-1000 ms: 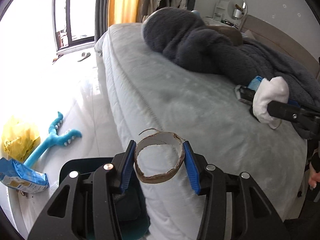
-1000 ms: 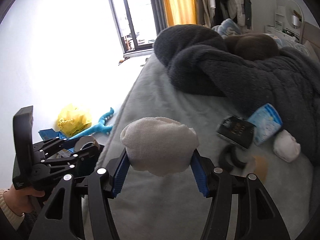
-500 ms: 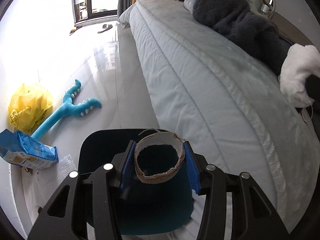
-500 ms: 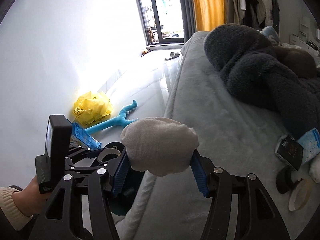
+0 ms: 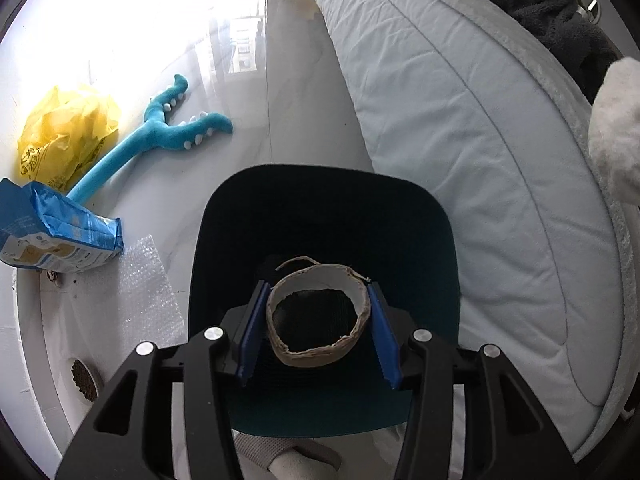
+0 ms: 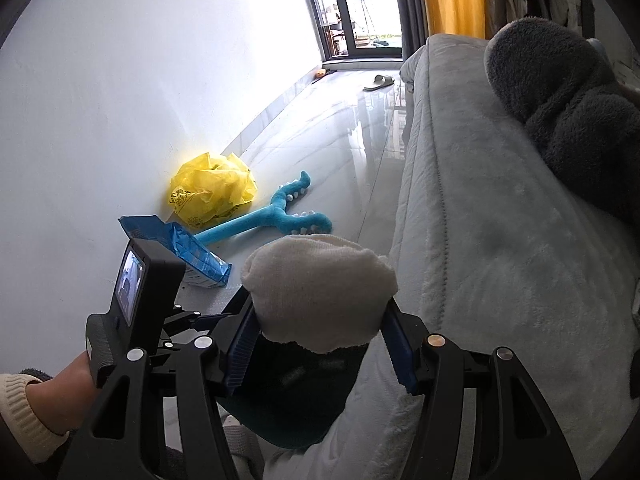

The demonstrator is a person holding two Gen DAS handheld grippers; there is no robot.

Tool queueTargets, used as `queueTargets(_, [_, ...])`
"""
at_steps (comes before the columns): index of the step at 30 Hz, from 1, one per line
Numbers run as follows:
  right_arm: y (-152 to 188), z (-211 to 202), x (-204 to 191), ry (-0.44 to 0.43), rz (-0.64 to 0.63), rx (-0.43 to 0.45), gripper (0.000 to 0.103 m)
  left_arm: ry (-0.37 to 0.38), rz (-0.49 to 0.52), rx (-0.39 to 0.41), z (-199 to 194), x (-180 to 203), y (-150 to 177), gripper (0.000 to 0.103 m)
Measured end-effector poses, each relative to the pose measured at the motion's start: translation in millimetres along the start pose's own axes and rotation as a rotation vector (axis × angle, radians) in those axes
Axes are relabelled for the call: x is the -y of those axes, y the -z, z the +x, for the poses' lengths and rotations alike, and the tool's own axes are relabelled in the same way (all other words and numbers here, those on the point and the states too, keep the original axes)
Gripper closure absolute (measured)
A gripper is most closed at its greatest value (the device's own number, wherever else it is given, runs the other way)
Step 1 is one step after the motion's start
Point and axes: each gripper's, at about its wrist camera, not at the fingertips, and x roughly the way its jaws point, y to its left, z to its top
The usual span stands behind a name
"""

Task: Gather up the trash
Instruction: 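Carry both items to the bin and open both grippers over it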

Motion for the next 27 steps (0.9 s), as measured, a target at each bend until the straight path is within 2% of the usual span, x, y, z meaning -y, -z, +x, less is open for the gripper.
queueTargets(4, [-1, 19, -8, -0.033, 0.023, -0.034, 0.044, -0.004, 0.010, -0.031, 3, -8, 6, 0.043])
queueTargets(6, [-2, 27, -14, -0.029, 0.019, -0.052, 0.044, -0.002, 0.000, -0.024, 0, -15, 6, 0.026])
queueTargets(7, [-3, 32, -15, -0.027, 0.016, -0.063, 0.044, 0.001, -0.002, -0.019, -2, -17, 6, 0.023])
queueTargets(13, [0, 57, -20, -0.009, 0.014, -0.114, 0.044, 0.021, -0.024, 0.051, -20, -34, 3, 0.018])
queueTargets(18, [5, 79, -20, 0.005, 0.017, -0.166, 0.044, 0.020, -0.023, 0.149, -42, -44, -1, 0.016])
queueTargets(21, [8, 92, -22, 0.011, 0.017, -0.194, 0.044, 0.046, -0.035, 0.206, -57, -49, -4, 0.012])
queueTargets(27, [17, 117, -28, 0.026, 0.015, -0.255, 0.044, 0.067, -0.028, 0.344, -93, -49, -12, 0.010])
